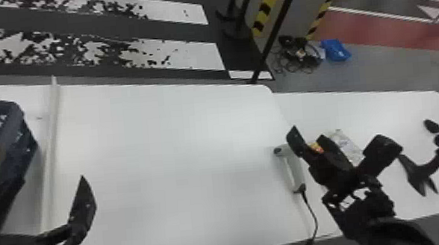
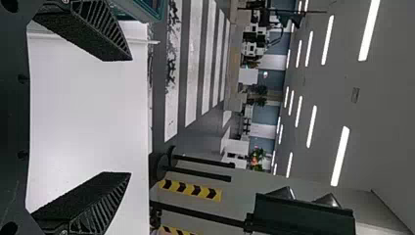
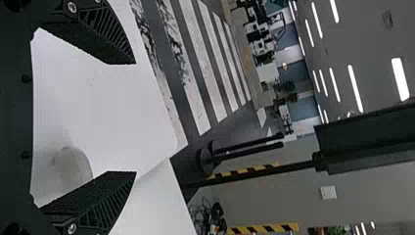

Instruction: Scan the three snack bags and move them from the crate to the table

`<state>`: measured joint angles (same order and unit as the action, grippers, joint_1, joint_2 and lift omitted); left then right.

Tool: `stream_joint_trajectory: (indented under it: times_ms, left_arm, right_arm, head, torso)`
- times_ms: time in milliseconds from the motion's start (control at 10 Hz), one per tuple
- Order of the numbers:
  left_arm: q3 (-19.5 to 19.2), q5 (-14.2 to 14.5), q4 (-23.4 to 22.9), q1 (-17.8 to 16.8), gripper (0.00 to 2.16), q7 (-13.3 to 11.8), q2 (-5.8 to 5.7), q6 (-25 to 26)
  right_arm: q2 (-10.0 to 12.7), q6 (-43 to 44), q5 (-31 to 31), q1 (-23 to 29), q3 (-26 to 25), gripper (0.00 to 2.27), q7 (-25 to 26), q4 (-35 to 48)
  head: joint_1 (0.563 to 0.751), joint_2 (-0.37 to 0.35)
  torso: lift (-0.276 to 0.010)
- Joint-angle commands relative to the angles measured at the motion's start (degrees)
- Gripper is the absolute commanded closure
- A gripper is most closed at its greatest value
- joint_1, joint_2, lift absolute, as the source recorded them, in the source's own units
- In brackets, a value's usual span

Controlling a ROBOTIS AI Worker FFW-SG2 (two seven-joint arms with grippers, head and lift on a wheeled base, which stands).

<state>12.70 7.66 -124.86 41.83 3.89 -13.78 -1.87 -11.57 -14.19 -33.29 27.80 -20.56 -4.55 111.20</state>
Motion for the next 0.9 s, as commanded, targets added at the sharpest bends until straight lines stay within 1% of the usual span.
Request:
stream_joint_trajectory:
  times_ms: [0, 100, 200, 300, 400, 500, 600, 700, 800]
  left_arm:
    - [-0.14, -0.19, -0.39, 0.0, 0.02, -0.02, -0.02, 1.48]
    - [-0.4, -0.28, -0.3, 0.0, 0.02, -0.02, 0.16, 1.84]
    - [-0.49, -0.28, -0.21, 0.0, 0.02, 0.07, 0.24, 1.84]
    - [-0.75, -0.28, -0.03, 0.0, 0.02, -0.02, 0.33, 1.84]
    - [-1.28, -0.28, 0.23, 0.0, 0.02, -0.02, 0.33, 1.84]
    - [-1.89, -0.01, 0.49, 0.09, 0.02, -0.02, 0.51, 1.31]
    - [-3.04, 0.95, 0.41, 0.35, 0.02, -0.02, 0.95, 0.61]
    - [-5.32, 2.01, -0.21, 0.7, 0.02, -0.11, 1.56, -0.27]
    - [-7.87, 2.98, -1.53, 0.7, 0.02, -0.81, 1.74, -0.8]
  right_arm:
    - [1.11, 1.92, 7.45, 1.91, 7.64, 0.09, 0.77, 4.12]
    - [1.38, 5.79, 11.85, 3.84, 12.65, 0.09, 1.65, 5.35]
    - [1.38, 12.29, 15.54, 6.21, 17.22, 0.09, 3.32, 5.96]
    - [1.29, 17.04, 20.2, 7.71, 21.44, 0.09, 5.34, 5.79]
    - [1.29, 18.45, 21.16, 9.11, 24.07, 0.09, 6.13, 5.7]
    - [1.38, 23.19, 21.43, 10.87, 25.39, 0.09, 6.74, 5.08]
    - [1.38, 25.83, 21.43, 11.58, 25.57, 0.09, 6.83, 4.12]
    - [1.38, 26.01, 21.43, 11.66, 25.22, 0.09, 6.92, 3.85]
    - [1.38, 26.01, 21.51, 11.84, 24.87, 0.09, 6.92, 3.94]
  head:
    - [0.695, -0.35]
    - [0.695, -0.338]
    - [0.695, -0.277]
    - [0.695, -0.246]
    - [0.695, -0.196]
    - [0.695, -0.147]
    - [0.695, -0.11]
    - [0.695, -0.098]
    - [0.695, -0.077]
  torso:
    - [-0.062]
    - [-0.062]
    - [-0.062]
    - [-0.062]
    - [-0.062]
    - [-0.062]
    - [-0.062]
    - [-0.062]
    - [-0.062]
